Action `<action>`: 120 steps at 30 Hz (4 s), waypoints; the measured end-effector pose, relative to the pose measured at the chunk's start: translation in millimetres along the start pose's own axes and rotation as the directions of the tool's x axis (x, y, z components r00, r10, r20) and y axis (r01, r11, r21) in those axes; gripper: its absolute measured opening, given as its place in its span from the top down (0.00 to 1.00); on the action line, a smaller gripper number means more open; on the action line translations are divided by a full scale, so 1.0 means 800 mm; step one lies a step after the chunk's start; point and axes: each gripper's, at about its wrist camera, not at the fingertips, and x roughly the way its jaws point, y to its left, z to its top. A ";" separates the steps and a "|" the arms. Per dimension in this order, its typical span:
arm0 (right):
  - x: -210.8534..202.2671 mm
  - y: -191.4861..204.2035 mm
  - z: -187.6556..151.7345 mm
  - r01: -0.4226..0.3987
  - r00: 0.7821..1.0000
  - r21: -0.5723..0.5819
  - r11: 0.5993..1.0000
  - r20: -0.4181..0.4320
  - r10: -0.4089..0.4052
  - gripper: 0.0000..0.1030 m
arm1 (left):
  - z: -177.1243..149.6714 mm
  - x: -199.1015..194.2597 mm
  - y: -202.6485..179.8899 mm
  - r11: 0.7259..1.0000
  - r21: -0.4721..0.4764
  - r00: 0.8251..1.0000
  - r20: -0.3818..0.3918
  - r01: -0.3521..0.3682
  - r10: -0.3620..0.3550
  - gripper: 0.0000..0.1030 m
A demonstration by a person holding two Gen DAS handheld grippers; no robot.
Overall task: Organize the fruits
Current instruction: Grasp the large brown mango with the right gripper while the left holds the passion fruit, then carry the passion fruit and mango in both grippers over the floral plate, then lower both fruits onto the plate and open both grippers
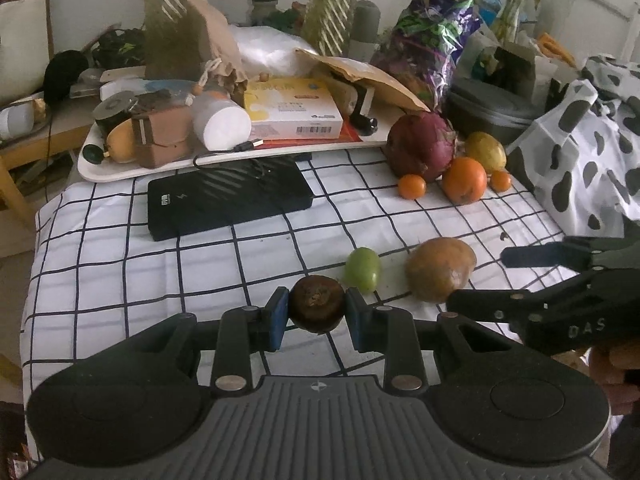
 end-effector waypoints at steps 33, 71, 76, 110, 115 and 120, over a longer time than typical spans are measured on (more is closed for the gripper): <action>0.045 0.019 0.006 0.110 0.993 -0.115 0.987 -0.019 -0.113 0.22 | 0.002 -0.004 0.009 0.999 -0.017 1.000 -0.002 0.030 -0.030 0.71; -0.140 0.040 -0.088 0.029 0.997 -0.247 0.968 0.080 -0.009 0.24 | -0.083 -0.081 -0.085 0.991 0.102 0.997 0.002 0.082 -0.083 0.71; -0.149 0.039 -0.111 0.029 0.999 -0.250 0.968 0.041 -0.019 0.24 | -0.104 -0.083 -0.103 0.987 0.137 0.996 -0.034 0.082 -0.078 0.71; -0.117 0.061 -0.151 0.027 0.990 -0.412 0.911 -0.118 -0.083 0.06 | -0.120 -0.066 -0.125 0.976 0.218 0.995 -0.095 0.016 0.005 0.45; -0.132 0.065 -0.153 0.041 0.994 -0.432 0.901 -0.072 -0.079 0.00 | -0.121 -0.081 -0.124 0.980 0.201 0.998 -0.061 -0.006 0.019 0.41; -0.146 0.065 -0.156 0.077 0.994 -0.433 0.898 -0.035 -0.102 0.00 | -0.124 -0.097 -0.119 0.987 0.157 0.998 -0.036 -0.042 0.048 0.39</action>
